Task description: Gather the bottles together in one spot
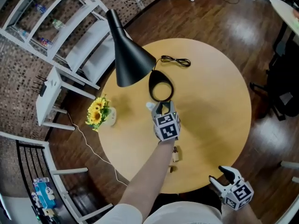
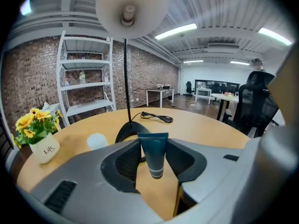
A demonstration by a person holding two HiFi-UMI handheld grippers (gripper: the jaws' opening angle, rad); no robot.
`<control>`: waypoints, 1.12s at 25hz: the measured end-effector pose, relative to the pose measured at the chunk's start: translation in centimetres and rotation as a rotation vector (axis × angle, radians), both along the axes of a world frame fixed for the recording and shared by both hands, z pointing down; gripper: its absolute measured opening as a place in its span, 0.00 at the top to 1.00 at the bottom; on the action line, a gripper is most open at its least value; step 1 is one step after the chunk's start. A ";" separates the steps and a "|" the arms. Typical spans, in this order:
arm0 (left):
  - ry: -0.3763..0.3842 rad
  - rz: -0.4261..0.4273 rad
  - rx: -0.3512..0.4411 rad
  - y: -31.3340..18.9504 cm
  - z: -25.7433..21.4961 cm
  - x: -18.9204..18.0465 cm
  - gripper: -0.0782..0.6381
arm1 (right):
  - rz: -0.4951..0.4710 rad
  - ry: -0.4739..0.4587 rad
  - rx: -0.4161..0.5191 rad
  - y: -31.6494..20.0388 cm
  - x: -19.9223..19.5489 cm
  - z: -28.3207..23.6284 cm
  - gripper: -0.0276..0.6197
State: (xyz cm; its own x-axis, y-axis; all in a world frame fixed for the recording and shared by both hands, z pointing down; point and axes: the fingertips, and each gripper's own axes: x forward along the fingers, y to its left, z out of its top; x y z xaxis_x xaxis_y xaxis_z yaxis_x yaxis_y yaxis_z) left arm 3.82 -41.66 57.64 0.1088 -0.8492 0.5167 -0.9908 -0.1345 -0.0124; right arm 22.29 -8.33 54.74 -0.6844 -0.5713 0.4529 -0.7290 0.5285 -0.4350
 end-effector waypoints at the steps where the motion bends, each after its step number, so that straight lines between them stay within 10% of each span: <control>1: -0.003 -0.014 -0.007 -0.2 0.6 -0.1 0.66 | 0.011 0.003 -0.003 0.0 0.3 0.1 0.58; 28: -0.057 0.021 0.019 1.4 2.0 0.3 0.55 | 0.011 0.006 0.012 -1.0 -0.5 0.6 0.58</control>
State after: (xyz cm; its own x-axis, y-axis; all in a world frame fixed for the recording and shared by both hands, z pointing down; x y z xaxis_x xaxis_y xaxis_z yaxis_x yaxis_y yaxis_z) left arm 4.10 -40.31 59.61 0.0980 -0.8568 0.5062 -0.9854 -0.1549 -0.0714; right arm 21.79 -9.37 55.34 -0.6752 -0.5844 0.4502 -0.7376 0.5253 -0.4244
